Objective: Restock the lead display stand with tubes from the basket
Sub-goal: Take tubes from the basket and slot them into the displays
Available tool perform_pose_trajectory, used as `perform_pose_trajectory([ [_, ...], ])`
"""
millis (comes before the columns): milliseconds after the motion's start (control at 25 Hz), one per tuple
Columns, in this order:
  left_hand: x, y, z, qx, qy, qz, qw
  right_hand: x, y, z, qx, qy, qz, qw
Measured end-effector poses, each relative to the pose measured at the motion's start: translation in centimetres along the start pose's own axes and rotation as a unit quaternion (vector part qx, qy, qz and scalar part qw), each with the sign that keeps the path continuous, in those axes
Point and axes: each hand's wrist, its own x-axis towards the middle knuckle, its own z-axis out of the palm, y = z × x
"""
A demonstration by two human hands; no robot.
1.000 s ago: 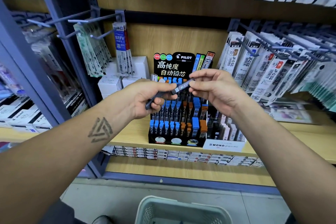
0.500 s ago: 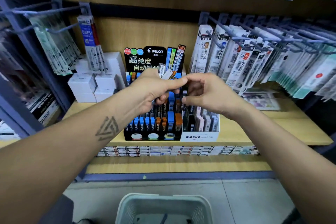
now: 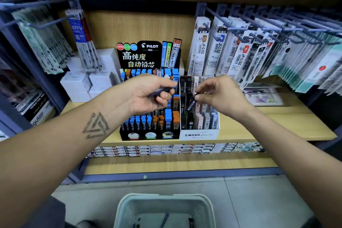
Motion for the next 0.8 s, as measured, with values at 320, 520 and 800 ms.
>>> perform_pose_trajectory([
  [320,-0.1,-0.1,-0.8,0.005,0.018,0.005,1.0,0.7,-1.0,2.0,-0.165,0.028,-0.098,0.981],
  [520,-0.4,-0.1,-1.2,0.008,0.015,0.014,1.0,0.8,-1.2,3.5,-0.221,0.001,-0.155,0.963],
  [800,-0.7,0.0,-1.4,0.014,0.014,0.017,1.0,0.5,-1.4,3.9,-0.265,0.009,-0.151,0.952],
])
